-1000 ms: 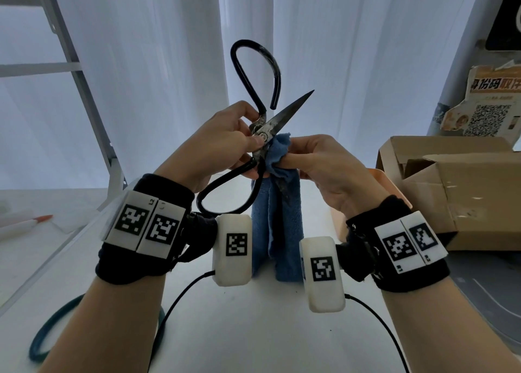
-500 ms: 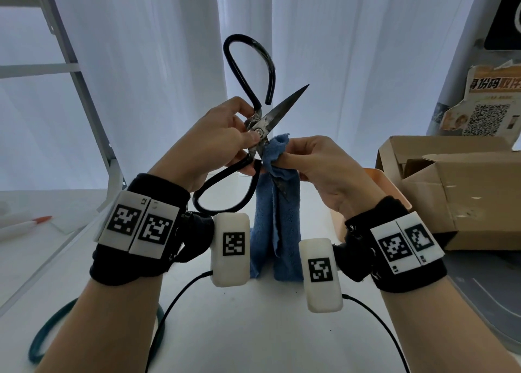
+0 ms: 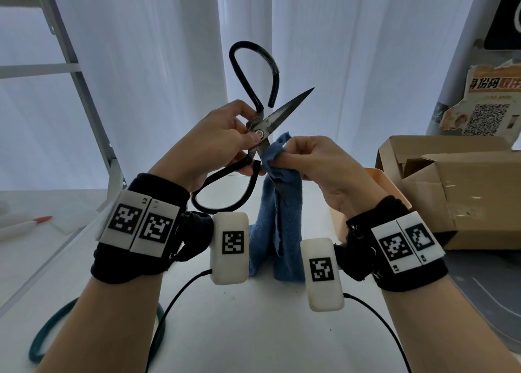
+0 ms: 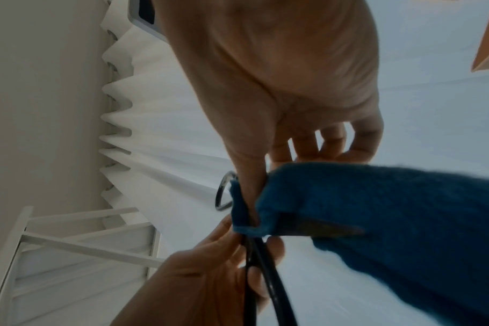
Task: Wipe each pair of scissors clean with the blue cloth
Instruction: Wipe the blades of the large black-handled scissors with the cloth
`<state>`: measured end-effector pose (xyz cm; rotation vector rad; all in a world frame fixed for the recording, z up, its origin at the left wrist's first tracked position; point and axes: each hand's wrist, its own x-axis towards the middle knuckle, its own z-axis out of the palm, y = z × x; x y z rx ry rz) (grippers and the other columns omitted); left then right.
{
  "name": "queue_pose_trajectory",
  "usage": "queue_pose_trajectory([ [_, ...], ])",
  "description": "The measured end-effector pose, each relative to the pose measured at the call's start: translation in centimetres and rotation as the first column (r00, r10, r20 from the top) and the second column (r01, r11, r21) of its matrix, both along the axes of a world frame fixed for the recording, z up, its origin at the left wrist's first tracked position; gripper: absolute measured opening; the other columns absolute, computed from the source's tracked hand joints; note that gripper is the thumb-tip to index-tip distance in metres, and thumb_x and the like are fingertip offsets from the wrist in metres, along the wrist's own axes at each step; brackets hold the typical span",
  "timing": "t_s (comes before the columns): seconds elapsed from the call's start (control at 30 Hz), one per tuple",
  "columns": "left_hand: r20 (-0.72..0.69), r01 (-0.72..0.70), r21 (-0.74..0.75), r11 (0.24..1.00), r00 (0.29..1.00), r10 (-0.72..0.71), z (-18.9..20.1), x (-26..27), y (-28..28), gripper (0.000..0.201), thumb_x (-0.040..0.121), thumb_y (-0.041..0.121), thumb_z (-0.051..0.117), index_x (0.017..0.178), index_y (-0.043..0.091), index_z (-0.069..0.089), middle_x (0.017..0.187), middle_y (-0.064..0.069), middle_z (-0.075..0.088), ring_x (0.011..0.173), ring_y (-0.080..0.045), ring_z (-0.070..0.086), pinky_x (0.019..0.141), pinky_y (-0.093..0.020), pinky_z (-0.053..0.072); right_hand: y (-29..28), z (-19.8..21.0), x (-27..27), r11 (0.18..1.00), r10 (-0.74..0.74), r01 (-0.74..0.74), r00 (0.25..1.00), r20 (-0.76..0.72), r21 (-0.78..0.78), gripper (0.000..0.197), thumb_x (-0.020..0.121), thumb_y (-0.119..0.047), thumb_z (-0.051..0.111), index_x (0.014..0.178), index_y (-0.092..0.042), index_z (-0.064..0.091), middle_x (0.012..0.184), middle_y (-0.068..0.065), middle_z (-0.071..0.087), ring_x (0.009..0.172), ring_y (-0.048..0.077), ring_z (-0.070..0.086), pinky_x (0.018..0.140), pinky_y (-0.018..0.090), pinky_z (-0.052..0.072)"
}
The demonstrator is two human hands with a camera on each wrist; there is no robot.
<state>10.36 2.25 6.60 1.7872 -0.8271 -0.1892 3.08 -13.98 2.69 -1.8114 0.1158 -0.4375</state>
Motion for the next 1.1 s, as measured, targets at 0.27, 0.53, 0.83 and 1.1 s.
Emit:
queue_pose_trajectory([
  [0.27,-0.003,0.061,0.035,0.998,0.998,-0.061,0.2,-0.6,0.0,0.013,0.1,0.005,0.055,0.109,0.014,0.058,0.088,-0.006,0.057,0.06,-0.021,0.072,0.06,-0.03,0.06,0.3,0.1,-0.3,0.997,0.038,-0.041,0.998,0.039,0.059,0.012,0.093,-0.013,0.065,0.093,-0.017,0.076,0.094,0.003,0.077,0.091,0.012,0.068,0.087,0.032,0.046],
  [0.53,0.003,0.052,0.04,0.998,0.999,-0.052,0.2,-0.5,-0.1,0.014,0.1,0.006,0.056,0.109,0.016,0.058,0.09,-0.006,0.055,0.062,-0.025,0.074,0.059,-0.027,0.058,0.2,0.1,-0.2,0.998,0.006,-0.009,0.998,0.055,0.056,0.027,0.089,-0.012,0.07,0.106,0.009,0.068,0.107,0.022,0.072,0.088,0.018,0.069,0.077,0.024,0.053],
  [0.83,-0.006,-0.005,0.013,1.0,1.0,0.005,0.1,0.2,0.4,0.015,0.099,0.006,0.057,0.11,0.016,0.058,0.086,-0.005,0.055,0.057,-0.022,0.071,0.057,-0.025,0.057,0.3,-0.1,0.0,0.998,0.07,-0.07,0.998,0.009,0.007,0.022,0.087,-0.004,0.07,0.109,-0.001,0.072,0.112,0.026,0.069,0.089,0.018,0.066,0.084,0.029,0.052],
  [1.1,0.0,-0.021,0.011,1.0,1.0,0.021,0.0,0.5,0.4,0.015,0.099,0.006,0.058,0.109,0.017,0.06,0.088,-0.005,0.055,0.056,-0.018,0.068,0.058,-0.027,0.057,0.3,-0.1,0.1,0.992,0.13,-0.13,0.991,-0.027,-0.005,0.019,0.087,-0.003,0.07,0.105,0.003,0.073,0.103,0.018,0.074,0.09,0.015,0.068,0.087,0.027,0.052],
])
